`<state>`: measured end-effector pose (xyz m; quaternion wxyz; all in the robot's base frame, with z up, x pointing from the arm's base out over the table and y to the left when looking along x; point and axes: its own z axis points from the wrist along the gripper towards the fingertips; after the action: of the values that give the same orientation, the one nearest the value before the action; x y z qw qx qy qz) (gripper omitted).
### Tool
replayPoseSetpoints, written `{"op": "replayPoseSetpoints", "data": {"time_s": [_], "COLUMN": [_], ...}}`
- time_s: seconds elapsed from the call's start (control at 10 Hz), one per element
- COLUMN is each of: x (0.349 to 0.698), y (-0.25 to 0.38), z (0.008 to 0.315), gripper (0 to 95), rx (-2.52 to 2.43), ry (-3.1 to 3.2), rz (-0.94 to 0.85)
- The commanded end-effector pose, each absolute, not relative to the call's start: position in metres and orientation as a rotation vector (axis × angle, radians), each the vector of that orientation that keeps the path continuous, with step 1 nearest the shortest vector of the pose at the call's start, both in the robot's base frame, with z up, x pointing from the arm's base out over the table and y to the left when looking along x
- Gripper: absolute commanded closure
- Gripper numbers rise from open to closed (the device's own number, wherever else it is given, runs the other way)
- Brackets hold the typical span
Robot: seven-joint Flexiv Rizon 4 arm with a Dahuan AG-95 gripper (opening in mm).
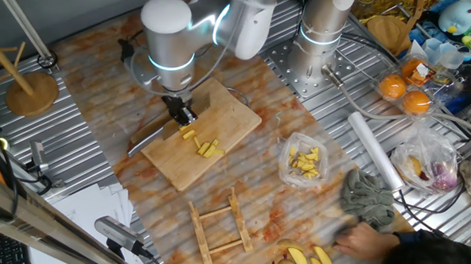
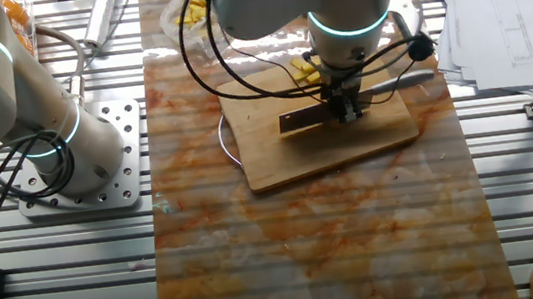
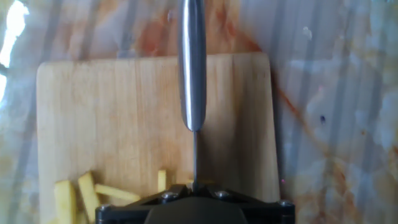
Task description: Chop the potatoes
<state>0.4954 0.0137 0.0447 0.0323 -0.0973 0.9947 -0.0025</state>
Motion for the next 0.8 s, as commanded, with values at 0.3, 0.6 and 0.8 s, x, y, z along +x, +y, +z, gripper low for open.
{"op": "replayPoseSetpoints", "data": {"time_s": [0.3,0.6,0.8], "x": [0.491,0.49,0.49], "y": [0.02,0.022,0.023], "z": [0.065,0.067,0.068], "gripper": [95.0,95.0,95.0], "rx": [-0.303,-0.293,-0.282], "ry": [3.085,3.085,3.081], "rz": [0.016,0.028,0.046]}}
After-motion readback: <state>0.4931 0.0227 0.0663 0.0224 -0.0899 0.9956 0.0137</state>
